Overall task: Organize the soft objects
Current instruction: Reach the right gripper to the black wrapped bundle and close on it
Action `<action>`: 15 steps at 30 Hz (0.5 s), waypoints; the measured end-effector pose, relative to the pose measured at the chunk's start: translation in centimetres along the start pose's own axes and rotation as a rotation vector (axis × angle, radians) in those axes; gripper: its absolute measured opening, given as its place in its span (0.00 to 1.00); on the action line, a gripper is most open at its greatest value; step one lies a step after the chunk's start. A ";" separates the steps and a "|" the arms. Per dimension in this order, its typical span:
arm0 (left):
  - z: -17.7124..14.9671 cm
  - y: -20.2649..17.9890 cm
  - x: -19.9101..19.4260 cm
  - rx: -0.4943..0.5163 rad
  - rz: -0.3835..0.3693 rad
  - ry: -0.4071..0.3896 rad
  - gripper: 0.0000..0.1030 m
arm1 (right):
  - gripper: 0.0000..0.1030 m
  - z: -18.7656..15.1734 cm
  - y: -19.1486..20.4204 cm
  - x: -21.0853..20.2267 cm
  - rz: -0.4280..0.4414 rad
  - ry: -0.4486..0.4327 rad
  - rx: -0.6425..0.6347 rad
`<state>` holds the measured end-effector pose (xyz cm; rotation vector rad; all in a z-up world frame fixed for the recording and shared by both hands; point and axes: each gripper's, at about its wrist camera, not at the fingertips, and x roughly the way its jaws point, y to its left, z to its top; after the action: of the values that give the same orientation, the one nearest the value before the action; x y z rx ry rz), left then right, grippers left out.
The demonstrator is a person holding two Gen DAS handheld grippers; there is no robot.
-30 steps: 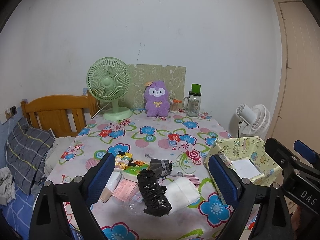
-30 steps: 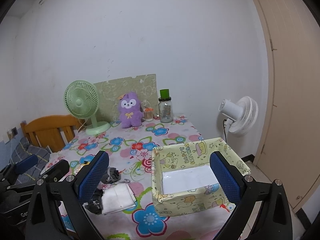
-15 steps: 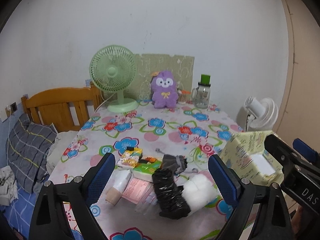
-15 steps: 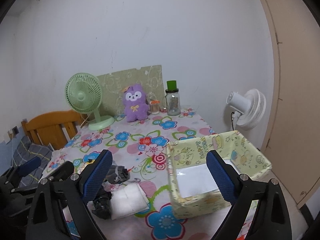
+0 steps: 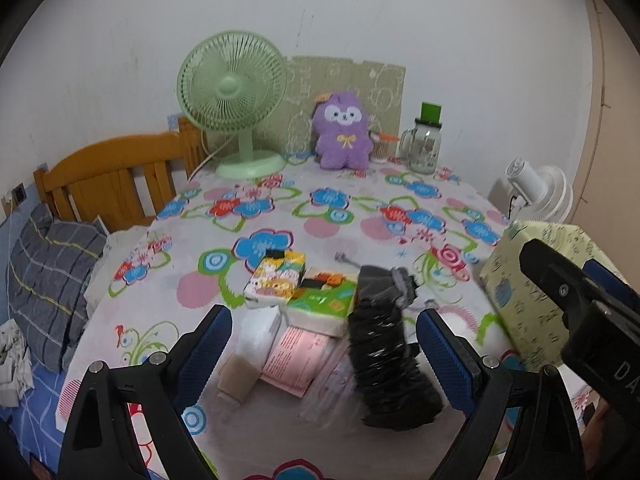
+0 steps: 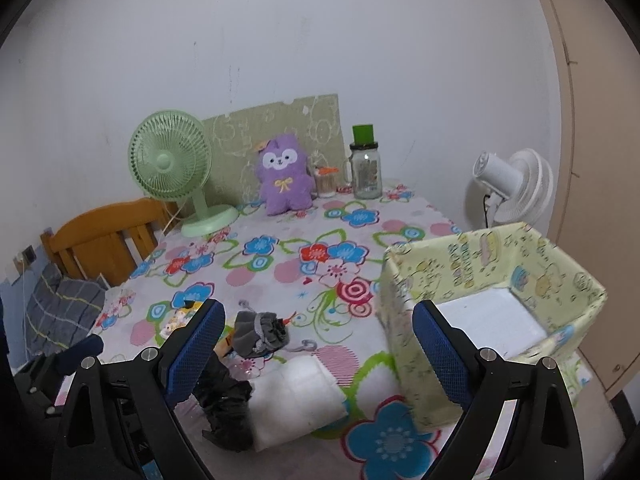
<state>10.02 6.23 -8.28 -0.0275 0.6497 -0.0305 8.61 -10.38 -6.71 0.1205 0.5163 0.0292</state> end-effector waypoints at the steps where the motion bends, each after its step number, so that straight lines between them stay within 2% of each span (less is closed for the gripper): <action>1: -0.2 0.1 0.4 0.000 0.000 0.010 0.91 | 0.94 -0.1 0.3 0.4 -0.001 0.007 -0.004; 15: -2.0 1.9 2.9 0.022 -0.021 0.089 0.88 | 0.94 -2.3 4.2 3.2 0.044 0.114 -0.067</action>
<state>11.21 8.04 -11.69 -0.0120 0.7381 -0.0589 10.30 -5.74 -9.74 0.0645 0.6258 0.0966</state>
